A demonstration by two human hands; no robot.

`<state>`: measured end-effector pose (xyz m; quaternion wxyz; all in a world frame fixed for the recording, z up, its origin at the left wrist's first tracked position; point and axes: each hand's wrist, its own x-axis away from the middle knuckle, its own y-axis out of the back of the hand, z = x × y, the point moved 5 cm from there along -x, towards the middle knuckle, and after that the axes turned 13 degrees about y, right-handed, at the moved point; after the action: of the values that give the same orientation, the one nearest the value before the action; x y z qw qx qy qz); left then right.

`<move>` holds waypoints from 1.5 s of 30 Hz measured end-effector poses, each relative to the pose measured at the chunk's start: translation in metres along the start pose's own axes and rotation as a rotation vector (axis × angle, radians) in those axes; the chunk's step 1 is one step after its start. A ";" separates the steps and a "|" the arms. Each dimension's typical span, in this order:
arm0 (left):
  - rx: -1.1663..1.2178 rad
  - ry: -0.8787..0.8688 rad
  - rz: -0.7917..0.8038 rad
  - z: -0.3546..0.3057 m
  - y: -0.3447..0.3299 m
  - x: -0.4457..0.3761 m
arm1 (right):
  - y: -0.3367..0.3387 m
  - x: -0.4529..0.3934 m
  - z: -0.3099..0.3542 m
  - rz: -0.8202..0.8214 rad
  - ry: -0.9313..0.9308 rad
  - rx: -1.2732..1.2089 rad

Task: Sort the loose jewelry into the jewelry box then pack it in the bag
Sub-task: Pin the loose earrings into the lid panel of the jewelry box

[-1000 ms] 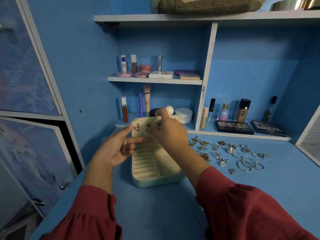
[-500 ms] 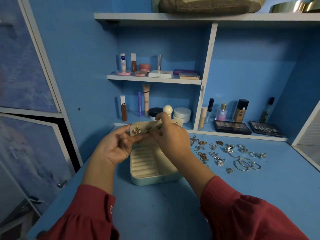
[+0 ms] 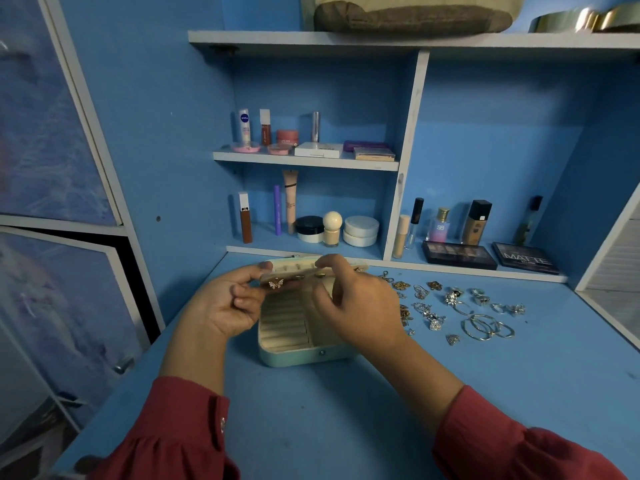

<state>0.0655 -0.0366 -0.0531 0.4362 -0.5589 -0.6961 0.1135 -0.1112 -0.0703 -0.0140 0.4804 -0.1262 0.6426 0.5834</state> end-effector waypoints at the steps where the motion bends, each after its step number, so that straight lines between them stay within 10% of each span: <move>1: -0.008 0.008 -0.006 0.001 0.001 -0.001 | 0.004 0.002 -0.002 -0.009 -0.018 -0.050; 8: -0.227 -0.005 -0.090 0.010 -0.003 0.005 | 0.024 0.014 -0.061 0.041 -0.311 -0.464; 21: -0.463 -0.094 -0.226 0.010 0.007 -0.005 | 0.037 0.046 -0.106 0.825 -0.484 -0.181; 45: -0.447 -0.078 -0.210 0.010 0.005 -0.003 | 0.031 0.042 -0.105 0.825 -0.389 -0.053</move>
<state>0.0613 -0.0339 -0.0636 0.2838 -0.5612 -0.7746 -0.0676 -0.2045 -0.1357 -0.0418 0.3162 0.2403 0.5217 0.7551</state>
